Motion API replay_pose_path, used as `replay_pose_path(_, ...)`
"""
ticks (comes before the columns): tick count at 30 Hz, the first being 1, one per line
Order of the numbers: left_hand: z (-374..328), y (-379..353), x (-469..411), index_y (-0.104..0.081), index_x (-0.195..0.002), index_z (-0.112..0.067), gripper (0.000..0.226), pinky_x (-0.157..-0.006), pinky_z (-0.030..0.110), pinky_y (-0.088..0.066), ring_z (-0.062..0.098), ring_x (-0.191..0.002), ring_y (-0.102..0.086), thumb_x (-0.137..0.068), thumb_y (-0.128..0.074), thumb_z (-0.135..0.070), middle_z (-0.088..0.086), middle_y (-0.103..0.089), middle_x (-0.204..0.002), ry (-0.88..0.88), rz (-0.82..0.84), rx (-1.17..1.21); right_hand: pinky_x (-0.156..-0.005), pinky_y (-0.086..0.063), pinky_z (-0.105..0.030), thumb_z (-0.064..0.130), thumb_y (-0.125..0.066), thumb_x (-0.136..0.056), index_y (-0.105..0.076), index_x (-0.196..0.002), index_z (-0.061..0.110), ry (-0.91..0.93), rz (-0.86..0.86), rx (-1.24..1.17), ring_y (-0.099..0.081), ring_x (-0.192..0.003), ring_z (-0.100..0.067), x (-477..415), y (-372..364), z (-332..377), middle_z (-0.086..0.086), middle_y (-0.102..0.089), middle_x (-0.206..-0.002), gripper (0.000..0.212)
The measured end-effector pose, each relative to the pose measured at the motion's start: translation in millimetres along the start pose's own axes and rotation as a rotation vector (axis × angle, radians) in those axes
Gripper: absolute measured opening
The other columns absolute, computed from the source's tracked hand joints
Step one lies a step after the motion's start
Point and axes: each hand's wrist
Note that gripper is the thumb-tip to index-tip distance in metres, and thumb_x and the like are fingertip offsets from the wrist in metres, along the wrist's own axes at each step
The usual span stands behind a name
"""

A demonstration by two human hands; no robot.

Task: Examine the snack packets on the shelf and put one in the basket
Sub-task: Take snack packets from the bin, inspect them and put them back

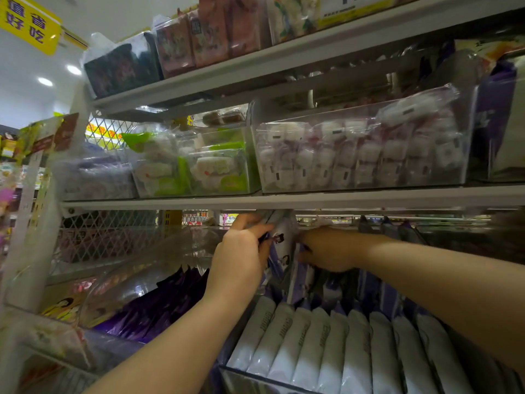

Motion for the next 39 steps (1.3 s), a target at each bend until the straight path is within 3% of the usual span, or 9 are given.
replay_pose_path(8, 3, -5, -5, -0.066, -0.122, -0.027, 0.029, -0.09, 0.039, -0.052, 0.023, -0.111, -0.061, -0.095, -0.058, -0.023, -0.002, -0.05, -0.137, -0.02, 0.076, -0.097, -0.096, -0.048, -0.037, 0.031, -0.063, -0.089, -0.056, -0.125, 0.012, 0.034, 0.002, 0.076, -0.058, -0.109, -0.024, -2, -8, 6, -0.008, -0.061, -0.122, 0.041)
replay_pose_path(16, 3, -19, -24, -0.062, -0.127, -0.025, 0.031, -0.098, 0.036, -0.047, 0.026, -0.121, -0.053, -0.098, -0.052, -0.022, 0.0, -0.045, -0.142, 0.001, 0.24, -0.238, -0.079, -0.045, -0.029, 0.01, -0.053, -0.095, -0.061, -0.112, 0.003, 0.003, -0.147, 0.256, -0.06, -0.102, -0.028, -1, -28, 11, -0.014, -0.061, -0.114, 0.02)
replay_pose_path(18, 3, -23, -29, -0.06, -0.129, -0.027, 0.033, -0.099, 0.038, -0.046, 0.027, -0.123, -0.051, -0.098, -0.051, -0.022, -0.001, -0.043, -0.144, 0.009, 0.285, -0.296, -0.08, -0.044, -0.029, 0.012, -0.052, -0.095, -0.063, -0.11, 0.001, 0.032, -0.077, 0.282, -0.06, -0.103, -0.029, 5, -29, 15, -0.015, -0.062, -0.115, 0.021)
replay_pose_path(22, 2, -28, -37, -0.055, -0.134, -0.028, 0.037, -0.105, 0.038, -0.042, 0.027, -0.128, -0.046, -0.097, -0.054, -0.024, 0.0, -0.04, -0.147, 0.001, 0.399, -0.334, -0.083, -0.035, -0.024, 0.014, -0.046, -0.099, -0.057, -0.126, -0.002, 0.06, 0.296, 0.39, -0.052, -0.117, -0.031, 9, -21, 24, -0.019, -0.057, -0.129, 0.033)
replay_pose_path(24, 3, -28, -39, -0.052, -0.137, -0.028, 0.043, -0.107, 0.033, -0.038, 0.025, -0.132, -0.043, -0.095, -0.058, -0.023, 0.002, -0.039, -0.148, -0.054, 0.486, -0.311, -0.081, -0.04, -0.026, 0.012, -0.046, -0.099, -0.058, -0.126, 0.001, 0.073, 0.295, 0.383, -0.055, -0.112, -0.03, 13, -10, 25, -0.016, -0.058, -0.127, 0.032)
replay_pose_path(29, 10, -12, -46, -0.034, -0.148, -0.028, 0.074, -0.113, 0.032, -0.029, 0.021, -0.141, -0.032, -0.085, -0.071, -0.025, 0.0, -0.033, -0.155, -0.222, 0.735, -0.429, -0.074, -0.044, -0.031, 0.038, -0.051, -0.095, -0.064, -0.116, 0.014, 0.097, 0.11, 0.34, -0.053, -0.085, -0.02, 36, 21, 8, -0.007, -0.063, -0.111, 0.035)
replay_pose_path(34, -2, -18, -48, -0.03, -0.148, -0.031, 0.065, -0.104, 0.038, -0.037, 0.029, -0.135, -0.04, -0.091, -0.058, -0.016, 0.005, -0.037, -0.153, -0.313, 0.661, -0.621, -0.093, -0.049, -0.033, 0.055, -0.055, -0.088, -0.062, -0.117, 0.032, 0.064, 0.128, 0.213, -0.058, -0.102, -0.016, 55, 27, -13, 0.007, -0.062, -0.115, 0.038)
replay_pose_path(37, -1, -26, -45, -0.027, -0.148, -0.038, 0.075, -0.099, 0.038, -0.041, 0.031, -0.13, -0.046, -0.086, -0.058, -0.009, 0.004, -0.043, -0.149, -0.329, 0.578, -0.636, -0.092, -0.05, -0.033, 0.059, -0.061, -0.082, -0.06, -0.121, 0.032, 0.058, 0.14, 0.168, -0.058, -0.099, -0.013, 60, 29, -18, 0.008, -0.063, -0.113, 0.047)
replay_pose_path(39, -1, -25, -46, -0.025, -0.146, -0.042, 0.079, -0.1, 0.036, -0.041, 0.029, -0.13, -0.046, -0.081, -0.063, -0.02, 0.0, -0.042, -0.149, -0.306, 0.639, -0.568, -0.095, -0.048, -0.034, 0.056, -0.065, -0.08, -0.057, -0.126, 0.03, 0.061, 0.147, 0.172, -0.057, -0.104, -0.014, 63, 31, -22, 0.007, -0.061, -0.12, 0.054)
Point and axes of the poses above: each hand's wrist, its own x-axis away from the middle knuckle, its own y-axis out of the back of the hand, z = x × y
